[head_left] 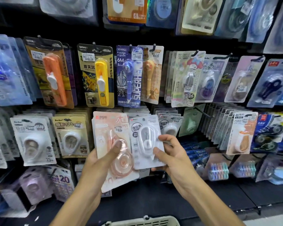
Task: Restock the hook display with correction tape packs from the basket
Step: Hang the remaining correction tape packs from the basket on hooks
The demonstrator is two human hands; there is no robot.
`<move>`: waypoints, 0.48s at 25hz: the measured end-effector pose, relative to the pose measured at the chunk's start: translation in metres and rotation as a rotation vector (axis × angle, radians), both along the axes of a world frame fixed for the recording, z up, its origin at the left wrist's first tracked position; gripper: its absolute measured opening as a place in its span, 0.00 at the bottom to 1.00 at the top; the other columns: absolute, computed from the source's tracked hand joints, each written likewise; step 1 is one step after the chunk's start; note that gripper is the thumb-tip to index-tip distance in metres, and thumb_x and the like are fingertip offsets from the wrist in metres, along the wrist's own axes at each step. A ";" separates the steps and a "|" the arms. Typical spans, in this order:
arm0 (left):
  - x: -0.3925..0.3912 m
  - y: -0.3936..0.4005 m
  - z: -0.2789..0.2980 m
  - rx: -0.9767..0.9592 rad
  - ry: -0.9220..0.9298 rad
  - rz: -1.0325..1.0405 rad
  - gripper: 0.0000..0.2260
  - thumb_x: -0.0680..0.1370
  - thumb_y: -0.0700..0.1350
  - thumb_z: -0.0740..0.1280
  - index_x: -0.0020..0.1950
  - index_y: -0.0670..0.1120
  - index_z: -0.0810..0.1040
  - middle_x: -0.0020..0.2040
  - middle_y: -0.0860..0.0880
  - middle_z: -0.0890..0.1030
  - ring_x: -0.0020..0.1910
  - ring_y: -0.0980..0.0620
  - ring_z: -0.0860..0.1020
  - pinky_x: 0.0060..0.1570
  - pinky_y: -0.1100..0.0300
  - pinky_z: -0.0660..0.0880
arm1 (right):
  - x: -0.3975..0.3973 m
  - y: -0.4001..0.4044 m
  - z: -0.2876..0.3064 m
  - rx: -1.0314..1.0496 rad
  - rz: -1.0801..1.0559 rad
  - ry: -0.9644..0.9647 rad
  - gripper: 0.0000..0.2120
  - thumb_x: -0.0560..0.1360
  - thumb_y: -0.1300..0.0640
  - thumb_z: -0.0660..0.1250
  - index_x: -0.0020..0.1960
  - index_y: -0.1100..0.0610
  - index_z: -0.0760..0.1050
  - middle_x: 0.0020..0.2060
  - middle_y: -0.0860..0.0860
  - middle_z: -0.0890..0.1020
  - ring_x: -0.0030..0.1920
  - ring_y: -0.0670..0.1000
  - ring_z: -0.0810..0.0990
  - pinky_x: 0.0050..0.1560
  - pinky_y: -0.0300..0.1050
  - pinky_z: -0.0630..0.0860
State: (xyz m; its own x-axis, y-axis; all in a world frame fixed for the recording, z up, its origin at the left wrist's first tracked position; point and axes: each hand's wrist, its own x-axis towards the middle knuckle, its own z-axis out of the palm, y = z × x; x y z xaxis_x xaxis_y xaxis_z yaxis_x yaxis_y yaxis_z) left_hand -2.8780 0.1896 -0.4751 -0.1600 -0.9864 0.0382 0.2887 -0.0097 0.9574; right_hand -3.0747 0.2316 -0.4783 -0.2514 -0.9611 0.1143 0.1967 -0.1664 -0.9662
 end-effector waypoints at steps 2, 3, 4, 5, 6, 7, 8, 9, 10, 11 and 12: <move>0.003 0.002 -0.002 -0.029 -0.033 -0.027 0.26 0.60 0.51 0.79 0.57 0.49 0.83 0.49 0.49 0.88 0.47 0.50 0.87 0.42 0.60 0.82 | 0.006 -0.002 -0.003 -0.043 0.059 -0.005 0.15 0.77 0.68 0.68 0.60 0.54 0.72 0.54 0.56 0.86 0.49 0.54 0.85 0.40 0.44 0.81; 0.005 0.002 -0.003 -0.029 -0.041 -0.012 0.26 0.59 0.49 0.80 0.56 0.48 0.83 0.48 0.48 0.88 0.46 0.50 0.87 0.41 0.59 0.82 | 0.008 -0.004 -0.003 -0.060 0.078 -0.031 0.16 0.77 0.68 0.69 0.60 0.56 0.71 0.54 0.55 0.86 0.48 0.54 0.85 0.38 0.44 0.81; 0.008 0.001 -0.005 -0.016 -0.041 0.013 0.25 0.58 0.49 0.80 0.54 0.48 0.84 0.48 0.48 0.88 0.46 0.49 0.87 0.45 0.55 0.82 | 0.010 -0.007 -0.001 -0.075 0.093 -0.078 0.16 0.75 0.67 0.69 0.60 0.57 0.70 0.52 0.54 0.86 0.46 0.53 0.85 0.35 0.44 0.81; 0.013 -0.002 -0.006 -0.004 -0.032 0.046 0.23 0.58 0.49 0.80 0.53 0.48 0.85 0.48 0.48 0.88 0.47 0.48 0.87 0.49 0.51 0.81 | 0.010 -0.009 0.003 -0.090 0.101 -0.134 0.17 0.74 0.66 0.70 0.60 0.58 0.70 0.50 0.54 0.86 0.43 0.53 0.85 0.33 0.45 0.80; 0.019 -0.006 -0.007 0.012 -0.013 0.086 0.21 0.59 0.50 0.79 0.51 0.48 0.85 0.48 0.48 0.88 0.48 0.47 0.87 0.54 0.48 0.80 | 0.010 -0.012 0.007 -0.107 0.106 -0.187 0.18 0.72 0.64 0.70 0.60 0.57 0.69 0.49 0.54 0.86 0.42 0.52 0.86 0.30 0.45 0.80; 0.024 -0.008 -0.007 0.017 0.013 0.111 0.20 0.61 0.51 0.78 0.52 0.48 0.85 0.48 0.48 0.88 0.50 0.46 0.86 0.59 0.46 0.78 | 0.012 -0.015 0.009 -0.118 0.116 -0.208 0.19 0.71 0.63 0.71 0.59 0.57 0.70 0.48 0.53 0.86 0.42 0.53 0.86 0.29 0.46 0.81; 0.028 -0.009 -0.006 0.020 0.030 0.114 0.21 0.62 0.52 0.77 0.54 0.49 0.84 0.50 0.48 0.88 0.52 0.45 0.85 0.62 0.44 0.76 | 0.017 -0.017 0.010 -0.108 0.142 -0.179 0.19 0.71 0.63 0.72 0.59 0.56 0.71 0.49 0.53 0.86 0.42 0.52 0.86 0.29 0.46 0.81; 0.030 -0.007 -0.006 0.025 0.047 0.089 0.23 0.63 0.54 0.78 0.56 0.48 0.84 0.52 0.48 0.88 0.55 0.44 0.85 0.63 0.43 0.76 | 0.024 -0.019 0.009 -0.083 0.194 -0.104 0.17 0.72 0.64 0.73 0.57 0.54 0.73 0.50 0.53 0.86 0.42 0.51 0.86 0.30 0.46 0.82; 0.030 -0.005 -0.006 0.030 0.062 0.052 0.25 0.63 0.55 0.79 0.58 0.48 0.84 0.53 0.47 0.87 0.55 0.43 0.85 0.62 0.43 0.76 | 0.033 -0.020 0.005 -0.053 0.267 -0.002 0.15 0.73 0.64 0.74 0.55 0.51 0.75 0.51 0.51 0.86 0.42 0.50 0.86 0.31 0.45 0.82; 0.031 -0.004 -0.006 0.027 0.064 0.022 0.25 0.62 0.55 0.81 0.57 0.48 0.85 0.54 0.45 0.87 0.54 0.42 0.85 0.60 0.43 0.77 | 0.041 -0.022 0.001 -0.025 0.331 0.090 0.13 0.74 0.62 0.75 0.53 0.50 0.77 0.50 0.50 0.85 0.41 0.48 0.85 0.32 0.43 0.81; 0.031 -0.003 -0.006 0.017 0.051 0.012 0.24 0.61 0.53 0.82 0.55 0.50 0.86 0.53 0.45 0.87 0.53 0.42 0.86 0.57 0.45 0.79 | 0.047 -0.025 -0.002 -0.006 0.341 0.142 0.12 0.74 0.58 0.75 0.53 0.48 0.77 0.49 0.49 0.85 0.40 0.47 0.85 0.33 0.42 0.81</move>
State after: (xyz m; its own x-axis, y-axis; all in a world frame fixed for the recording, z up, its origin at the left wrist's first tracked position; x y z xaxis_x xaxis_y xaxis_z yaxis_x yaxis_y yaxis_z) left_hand -2.8471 0.1865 -0.4814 -0.1462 -0.9888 0.0294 0.3369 -0.0218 0.9413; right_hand -3.0278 0.2070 -0.4799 0.1020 -0.9861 0.1313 0.1062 -0.1204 -0.9870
